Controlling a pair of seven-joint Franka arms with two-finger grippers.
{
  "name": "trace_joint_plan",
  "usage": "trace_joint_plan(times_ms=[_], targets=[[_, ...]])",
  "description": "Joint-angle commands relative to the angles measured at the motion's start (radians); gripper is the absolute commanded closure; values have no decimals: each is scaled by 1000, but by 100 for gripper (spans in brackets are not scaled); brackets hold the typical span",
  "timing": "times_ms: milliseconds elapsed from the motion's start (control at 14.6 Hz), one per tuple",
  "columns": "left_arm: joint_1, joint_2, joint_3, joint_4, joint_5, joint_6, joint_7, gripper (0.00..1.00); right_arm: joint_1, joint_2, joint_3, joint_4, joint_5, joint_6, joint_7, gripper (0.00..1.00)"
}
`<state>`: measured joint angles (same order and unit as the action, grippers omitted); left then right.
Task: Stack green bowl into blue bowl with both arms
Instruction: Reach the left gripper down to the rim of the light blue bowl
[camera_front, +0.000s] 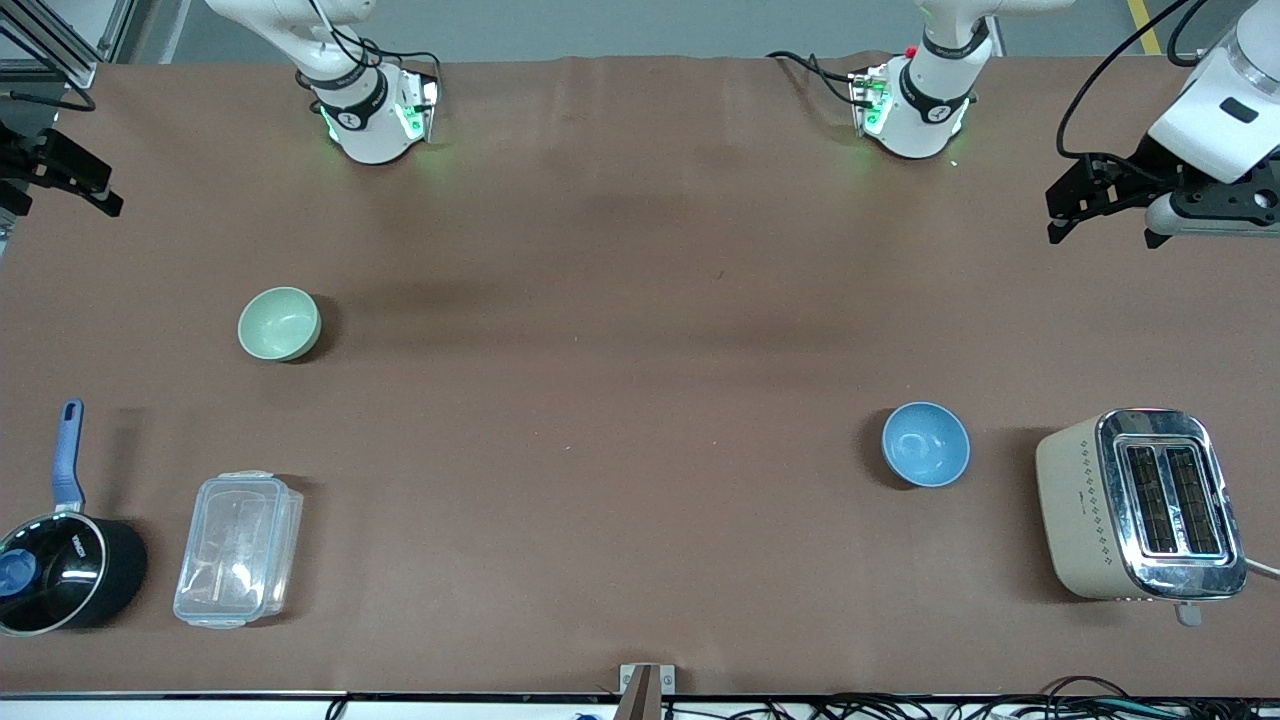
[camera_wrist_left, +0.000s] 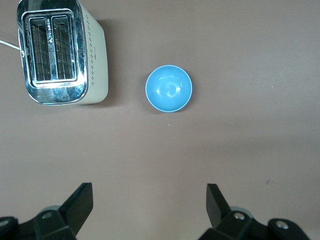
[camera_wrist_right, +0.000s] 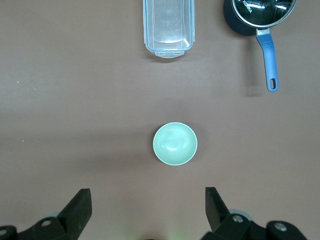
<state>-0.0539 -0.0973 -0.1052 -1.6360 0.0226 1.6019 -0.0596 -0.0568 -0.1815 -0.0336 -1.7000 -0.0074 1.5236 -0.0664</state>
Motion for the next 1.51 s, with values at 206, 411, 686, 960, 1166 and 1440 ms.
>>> trace_joint_plan(times_ms=[206,411,686,960,1166,1440], targets=[[-3,68,9,68,-1,-28,12,0,9,36,-3,48,-8,-5,19,0],[-3,155,10,48,0,-27,12,0,9,57,-3,63,-6,-7,14,0],[51,251,9,-66,8,93,3,0,5,62,-3,65,3,-5,13,0],[71,358,10,-168,8,356,1,0,0,70,-5,65,21,-5,10,0],[71,462,10,-173,8,472,1,0,-2,73,-6,60,21,-3,5,0],[71,565,10,-174,8,594,1,3,-30,83,-14,37,21,-2,-1,0]])
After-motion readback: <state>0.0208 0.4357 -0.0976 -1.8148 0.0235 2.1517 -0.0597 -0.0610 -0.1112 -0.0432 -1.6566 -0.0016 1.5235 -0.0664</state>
